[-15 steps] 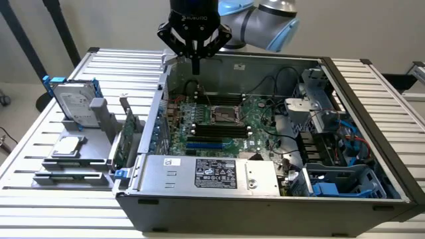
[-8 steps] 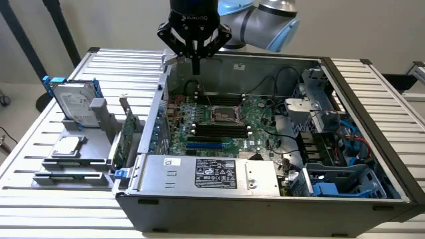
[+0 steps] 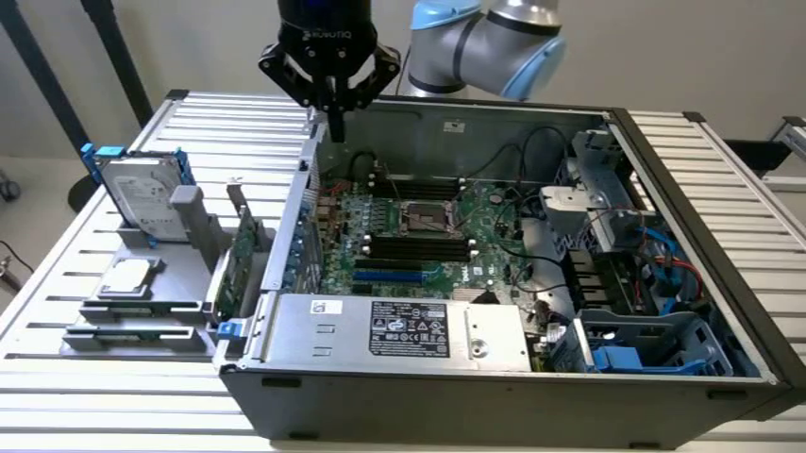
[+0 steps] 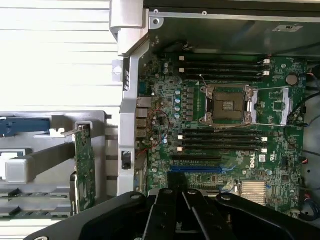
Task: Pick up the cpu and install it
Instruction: 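Reach for the cpu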
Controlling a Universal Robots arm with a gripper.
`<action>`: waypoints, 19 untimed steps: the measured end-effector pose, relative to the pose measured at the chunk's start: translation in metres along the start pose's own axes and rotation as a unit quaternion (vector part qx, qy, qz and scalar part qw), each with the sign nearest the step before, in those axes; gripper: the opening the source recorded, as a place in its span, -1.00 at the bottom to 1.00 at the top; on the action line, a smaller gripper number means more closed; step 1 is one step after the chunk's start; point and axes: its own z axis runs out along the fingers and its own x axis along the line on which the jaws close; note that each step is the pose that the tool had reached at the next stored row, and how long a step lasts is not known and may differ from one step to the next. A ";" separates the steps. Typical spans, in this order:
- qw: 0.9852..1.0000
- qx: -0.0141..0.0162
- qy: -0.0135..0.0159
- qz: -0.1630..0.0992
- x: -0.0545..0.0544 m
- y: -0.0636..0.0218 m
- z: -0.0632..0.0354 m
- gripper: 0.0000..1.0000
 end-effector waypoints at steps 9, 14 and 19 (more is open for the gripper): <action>1.000 0.002 0.000 0.000 0.041 -0.0007 0.0085 -0.79; 1.000 0.003 0.000 0.000 0.064 -0.0011 0.0139 -0.79; 1.000 0.004 0.000 0.000 0.087 -0.0016 0.0192 -0.79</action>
